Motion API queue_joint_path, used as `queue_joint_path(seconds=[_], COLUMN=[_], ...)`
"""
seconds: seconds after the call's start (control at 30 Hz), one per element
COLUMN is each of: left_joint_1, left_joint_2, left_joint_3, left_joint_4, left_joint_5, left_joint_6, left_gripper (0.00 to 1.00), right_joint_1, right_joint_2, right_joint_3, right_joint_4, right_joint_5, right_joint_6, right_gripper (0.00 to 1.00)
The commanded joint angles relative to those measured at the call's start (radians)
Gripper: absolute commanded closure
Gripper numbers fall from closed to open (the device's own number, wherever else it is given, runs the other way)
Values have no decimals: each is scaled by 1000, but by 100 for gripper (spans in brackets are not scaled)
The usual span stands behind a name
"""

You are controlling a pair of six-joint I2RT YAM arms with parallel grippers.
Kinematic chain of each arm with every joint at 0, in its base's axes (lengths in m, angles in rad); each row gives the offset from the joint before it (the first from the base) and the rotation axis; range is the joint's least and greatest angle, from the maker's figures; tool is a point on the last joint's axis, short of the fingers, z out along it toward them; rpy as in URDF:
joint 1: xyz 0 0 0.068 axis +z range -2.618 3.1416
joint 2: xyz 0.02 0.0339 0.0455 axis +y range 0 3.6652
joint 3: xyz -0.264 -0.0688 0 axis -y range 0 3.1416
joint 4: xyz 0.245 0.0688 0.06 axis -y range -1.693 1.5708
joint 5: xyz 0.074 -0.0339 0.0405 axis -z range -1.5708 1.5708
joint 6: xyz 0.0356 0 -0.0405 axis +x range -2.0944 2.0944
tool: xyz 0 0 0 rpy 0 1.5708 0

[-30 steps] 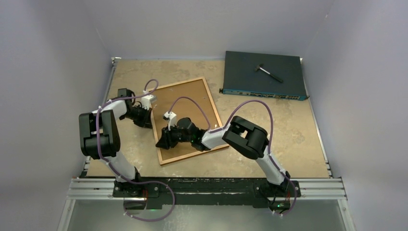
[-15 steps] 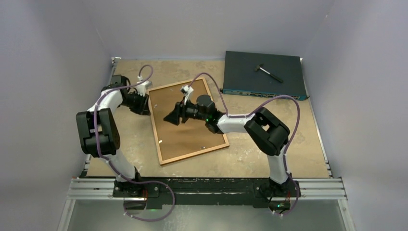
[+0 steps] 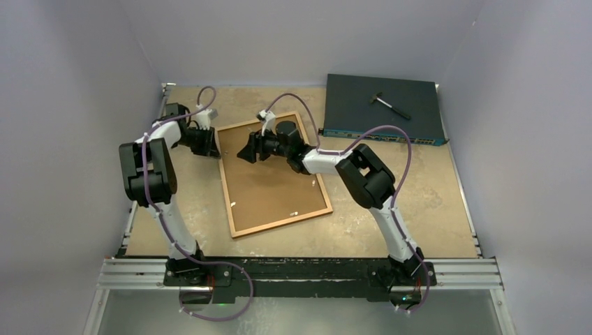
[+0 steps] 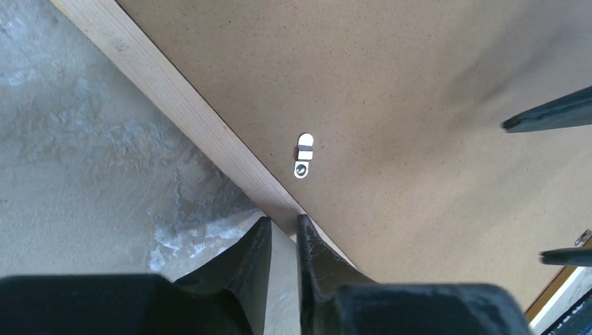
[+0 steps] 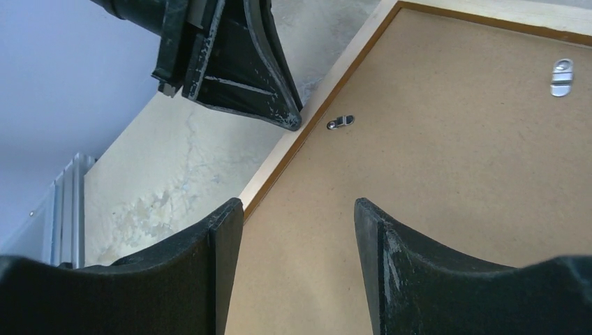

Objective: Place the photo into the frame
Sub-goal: Adjust the photo frame at the center of the board.

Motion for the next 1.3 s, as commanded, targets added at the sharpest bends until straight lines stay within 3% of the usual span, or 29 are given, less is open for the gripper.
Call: queue_joint_path(seconds=[0.0, 0.13, 0.7, 0.87, 0.97, 1.1, 1.27], left_joint_1=[-1, -3, -56, -25, -7, 18, 19], left_joint_2=[44, 45, -53, -125, -144, -119, -4], left_joint_3=[17, -17, -202, -171, -114, -34, 115], left_joint_4=[62, 70, -19, -110, -160, -71, 56], left_joint_5=[30, 51, 93, 126, 124, 66, 121], left_joint_6=[-26, -9, 121, 177, 198, 141, 20], left_gripper=[89, 94, 96, 95, 91, 87, 69], right_joint_1=[6, 6, 4, 7, 11, 11, 13], right_joint_2=[38, 72, 163, 198, 210, 201, 127], right_joint_3=[89, 128, 275, 327, 336, 315, 192], right_joint_4=[-9, -17, -66, -94, -102, -79, -2], right_joint_5=[3, -12, 10, 29, 31, 20, 8], right_joint_6=[-8, 0, 9, 16, 16, 36, 54], right_gripper=[37, 37, 35, 36, 36, 36, 36])
